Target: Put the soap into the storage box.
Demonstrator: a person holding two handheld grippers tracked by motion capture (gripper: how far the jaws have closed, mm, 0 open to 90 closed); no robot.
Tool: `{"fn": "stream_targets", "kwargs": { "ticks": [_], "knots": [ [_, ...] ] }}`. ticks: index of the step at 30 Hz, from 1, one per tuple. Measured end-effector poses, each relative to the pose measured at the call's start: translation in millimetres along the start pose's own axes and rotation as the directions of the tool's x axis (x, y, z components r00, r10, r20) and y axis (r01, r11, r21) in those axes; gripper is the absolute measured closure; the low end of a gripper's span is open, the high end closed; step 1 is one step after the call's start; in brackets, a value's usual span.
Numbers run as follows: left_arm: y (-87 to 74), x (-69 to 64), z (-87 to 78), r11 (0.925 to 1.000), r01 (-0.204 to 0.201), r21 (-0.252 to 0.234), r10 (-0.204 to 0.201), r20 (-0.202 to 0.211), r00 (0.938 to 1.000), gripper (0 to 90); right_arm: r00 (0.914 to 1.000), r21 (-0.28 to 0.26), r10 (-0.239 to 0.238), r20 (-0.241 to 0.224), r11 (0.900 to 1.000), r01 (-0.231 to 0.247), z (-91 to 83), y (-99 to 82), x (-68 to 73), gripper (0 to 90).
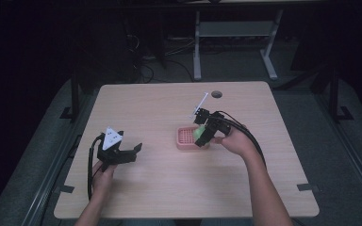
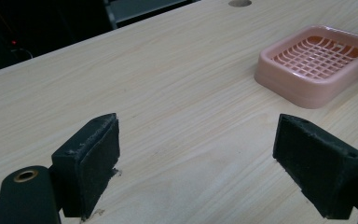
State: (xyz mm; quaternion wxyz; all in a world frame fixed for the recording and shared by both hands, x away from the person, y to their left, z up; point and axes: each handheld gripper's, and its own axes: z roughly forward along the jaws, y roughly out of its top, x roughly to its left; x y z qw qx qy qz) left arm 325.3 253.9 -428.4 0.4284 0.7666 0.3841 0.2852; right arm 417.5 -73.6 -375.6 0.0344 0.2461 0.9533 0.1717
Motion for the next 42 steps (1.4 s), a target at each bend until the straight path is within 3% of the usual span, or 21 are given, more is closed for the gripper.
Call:
{"fn": "stream_targets", "kwargs": {
  "ticks": [7,22,42],
  "knots": [
    [0.0,0.4,-0.3,1.0,-0.002,0.002,0.002,0.0,1.0,14.3,1.0,-0.005,0.003,-0.008,1.0,-0.003,3.8,11.3,-4.5,25.8],
    [0.1,0.5,-0.2,1.0,-0.002,0.0,0.002,0.002,1.0,14.3,0.9999,0.039,0.014,-0.007,0.9991,-0.014,22.8,30.4,-11.8,25.8],
    [0.2,0.9,-0.7,1.0,0.003,-0.003,-0.003,0.002,1.0,14.3,0.9981,0.096,0.061,-0.004,0.9935,-0.061,47.0,33.5,-22.5,25.7]
  ]
}}
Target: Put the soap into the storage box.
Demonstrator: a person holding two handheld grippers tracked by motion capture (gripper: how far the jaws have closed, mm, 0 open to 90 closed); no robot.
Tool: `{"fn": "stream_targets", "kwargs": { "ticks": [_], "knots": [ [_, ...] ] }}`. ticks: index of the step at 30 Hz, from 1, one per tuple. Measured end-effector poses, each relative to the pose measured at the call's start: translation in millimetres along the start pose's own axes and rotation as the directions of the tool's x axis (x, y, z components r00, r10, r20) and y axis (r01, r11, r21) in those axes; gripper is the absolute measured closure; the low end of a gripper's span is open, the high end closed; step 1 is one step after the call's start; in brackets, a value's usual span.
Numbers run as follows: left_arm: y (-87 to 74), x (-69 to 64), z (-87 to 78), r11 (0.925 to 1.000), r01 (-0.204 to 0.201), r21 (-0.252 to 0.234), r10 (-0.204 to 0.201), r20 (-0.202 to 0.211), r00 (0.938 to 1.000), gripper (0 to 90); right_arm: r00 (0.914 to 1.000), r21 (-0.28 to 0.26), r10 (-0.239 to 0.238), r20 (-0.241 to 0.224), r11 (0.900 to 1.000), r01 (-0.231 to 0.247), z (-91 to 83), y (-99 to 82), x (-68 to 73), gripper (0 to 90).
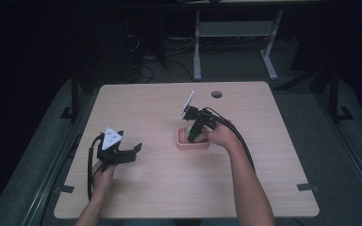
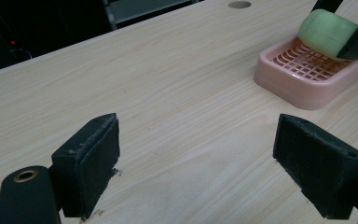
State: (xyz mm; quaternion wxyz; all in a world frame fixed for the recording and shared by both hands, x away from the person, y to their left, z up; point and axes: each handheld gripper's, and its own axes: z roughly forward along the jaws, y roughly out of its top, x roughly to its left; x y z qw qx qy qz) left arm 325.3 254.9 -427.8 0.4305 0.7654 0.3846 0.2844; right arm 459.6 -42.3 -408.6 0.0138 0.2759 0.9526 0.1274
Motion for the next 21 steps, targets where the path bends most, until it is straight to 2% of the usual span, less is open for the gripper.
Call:
{"fn": "stream_targets", "kwargs": {
  "ticks": [21],
  "knots": [
    [0.2,0.0,-0.1,1.0,0.002,-0.003,-0.002,-0.001,1.0,14.3,1.0,0.009,0.005,0.001,0.9999,-0.005,5.9,3.9,0.0,25.5]
  ]
}}
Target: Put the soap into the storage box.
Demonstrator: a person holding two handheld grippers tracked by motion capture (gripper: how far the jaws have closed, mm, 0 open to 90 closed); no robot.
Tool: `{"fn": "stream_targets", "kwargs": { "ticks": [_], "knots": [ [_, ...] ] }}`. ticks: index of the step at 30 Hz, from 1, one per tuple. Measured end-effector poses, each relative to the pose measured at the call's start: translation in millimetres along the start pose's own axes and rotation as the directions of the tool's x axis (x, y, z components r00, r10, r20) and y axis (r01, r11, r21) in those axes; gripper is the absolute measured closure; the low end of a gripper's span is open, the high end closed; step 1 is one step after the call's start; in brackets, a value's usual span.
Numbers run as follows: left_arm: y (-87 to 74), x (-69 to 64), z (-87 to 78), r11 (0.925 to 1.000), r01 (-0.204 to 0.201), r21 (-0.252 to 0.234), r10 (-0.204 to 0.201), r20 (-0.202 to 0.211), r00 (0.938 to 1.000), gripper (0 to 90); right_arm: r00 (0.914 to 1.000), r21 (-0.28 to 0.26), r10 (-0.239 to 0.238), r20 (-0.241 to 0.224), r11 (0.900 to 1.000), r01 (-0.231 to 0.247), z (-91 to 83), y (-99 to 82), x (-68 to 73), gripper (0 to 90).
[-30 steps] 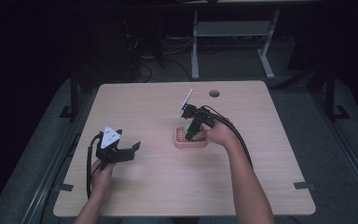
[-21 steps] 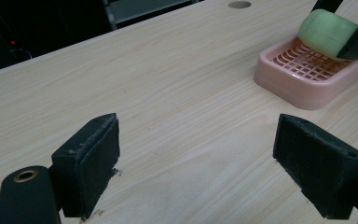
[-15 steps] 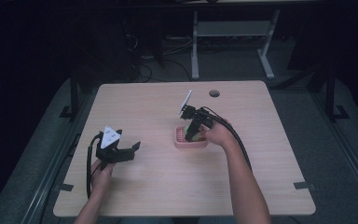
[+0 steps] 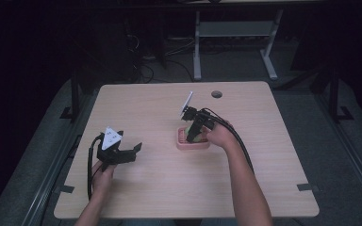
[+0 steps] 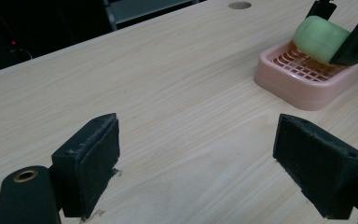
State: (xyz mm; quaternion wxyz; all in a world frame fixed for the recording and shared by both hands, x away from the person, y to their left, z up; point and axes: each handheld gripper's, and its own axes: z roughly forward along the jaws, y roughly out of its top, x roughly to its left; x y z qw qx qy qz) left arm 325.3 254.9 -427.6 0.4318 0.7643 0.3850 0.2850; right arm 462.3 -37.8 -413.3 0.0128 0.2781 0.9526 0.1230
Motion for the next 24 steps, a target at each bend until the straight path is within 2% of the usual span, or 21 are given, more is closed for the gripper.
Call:
{"fn": "stream_targets", "kwargs": {
  "ticks": [16,24],
  "knots": [
    [-0.1,0.1,0.0,1.0,0.001,0.002,-0.001,0.0,1.0,14.3,0.9999,-0.017,0.015,0.001,0.9997,-0.015,1.3,0.3,0.4,25.2],
    [0.0,-0.4,0.3,1.0,0.0,0.0,0.0,0.002,1.0,14.3,1.0,-0.051,0.008,-0.001,0.9986,-0.008,-5.3,-1.2,0.2,25.4]
  ]
}}
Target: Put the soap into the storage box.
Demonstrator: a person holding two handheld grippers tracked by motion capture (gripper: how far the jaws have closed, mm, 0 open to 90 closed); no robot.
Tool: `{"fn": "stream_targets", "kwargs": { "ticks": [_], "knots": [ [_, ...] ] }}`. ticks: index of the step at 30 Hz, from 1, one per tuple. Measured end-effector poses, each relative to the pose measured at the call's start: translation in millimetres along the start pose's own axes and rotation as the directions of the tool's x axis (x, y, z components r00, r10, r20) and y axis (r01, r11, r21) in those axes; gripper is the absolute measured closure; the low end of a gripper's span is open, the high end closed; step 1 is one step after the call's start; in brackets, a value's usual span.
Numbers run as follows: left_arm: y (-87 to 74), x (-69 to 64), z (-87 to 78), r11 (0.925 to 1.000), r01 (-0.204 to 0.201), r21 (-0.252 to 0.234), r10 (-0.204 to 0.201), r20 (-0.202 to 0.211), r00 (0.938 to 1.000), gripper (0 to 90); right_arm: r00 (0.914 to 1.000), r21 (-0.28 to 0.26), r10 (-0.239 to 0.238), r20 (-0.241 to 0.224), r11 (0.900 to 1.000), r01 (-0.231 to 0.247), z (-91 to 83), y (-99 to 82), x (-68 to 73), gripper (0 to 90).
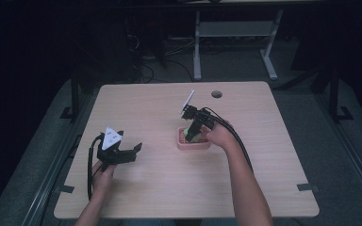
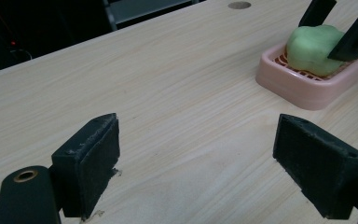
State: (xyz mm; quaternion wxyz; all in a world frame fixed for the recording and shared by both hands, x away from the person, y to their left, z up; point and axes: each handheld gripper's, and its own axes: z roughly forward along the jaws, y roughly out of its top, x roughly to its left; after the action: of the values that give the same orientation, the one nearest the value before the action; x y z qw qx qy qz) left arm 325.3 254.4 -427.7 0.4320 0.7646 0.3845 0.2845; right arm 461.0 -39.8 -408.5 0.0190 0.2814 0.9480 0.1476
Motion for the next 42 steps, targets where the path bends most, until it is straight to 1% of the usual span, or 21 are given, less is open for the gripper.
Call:
{"fn": "stream_targets", "kwargs": {
  "ticks": [7,12,14,18,21,27,30,33,36,42],
  "knots": [
    [0.0,-0.6,0.4,1.0,0.002,-0.001,-0.002,0.001,1.0,14.3,0.9999,-0.011,0.012,-0.012,0.9999,-0.012,-5.4,-1.9,1.1,24.2],
    [0.0,-0.3,0.3,1.0,-0.005,0.001,0.005,0.0,1.0,14.3,0.9998,-0.026,0.014,-0.011,0.9996,-0.015,-9.2,-7.0,1.3,24.1],
    [0.0,-0.4,0.4,1.0,-0.001,0.001,0.001,0.001,1.0,14.3,0.9999,-0.034,0.013,-0.01,0.9993,-0.013,-11.5,-9.9,0.2,24.1],
    [0.0,-0.3,0.3,1.0,-0.005,0.002,0.005,0.0,1.0,14.3,0.9996,-0.049,0.027,-0.012,0.9984,-0.027,-17.4,-15.6,-1.2,24.1],
    [-0.5,-0.8,0.5,1.0,-0.004,0.005,0.004,0.002,1.0,14.3,0.9998,-0.059,0.019,-0.005,0.998,-0.019,-22.0,-18.4,-0.9,24.1],
    [0.0,-1.3,-0.2,1.0,-0.006,0.002,0.006,-0.001,1.0,14.3,0.9996,-0.079,0.027,0.001,0.9965,-0.026,-30.7,-22.2,0.1,24.1],
    [-0.5,-0.3,0.2,1.0,-0.005,0.008,0.005,0.002,1.0,14.3,0.9995,-0.076,0.03,0.013,0.9967,-0.029,-35.5,-27.6,-0.9,24.2],
    [-0.3,-0.4,-0.2,1.0,-0.004,0.005,0.004,-0.001,1.0,14.3,0.9991,-0.093,0.041,0.011,0.9949,-0.04,-38.5,-34.4,-2.2,24.2],
    [-0.6,-0.8,0.5,1.0,-0.003,0.006,0.003,0.001,1.0,14.3,0.9988,-0.099,0.046,0.013,0.994,-0.045,-41.6,-41.6,-4.8,24.2],
    [-0.7,-1.3,0.9,1.0,-0.004,0.005,0.004,0.001,1.0,14.3,0.9972,-0.109,0.074,0.01,0.9914,-0.072,-47.1,-54.4,-8.0,24.2]
  ]
}}
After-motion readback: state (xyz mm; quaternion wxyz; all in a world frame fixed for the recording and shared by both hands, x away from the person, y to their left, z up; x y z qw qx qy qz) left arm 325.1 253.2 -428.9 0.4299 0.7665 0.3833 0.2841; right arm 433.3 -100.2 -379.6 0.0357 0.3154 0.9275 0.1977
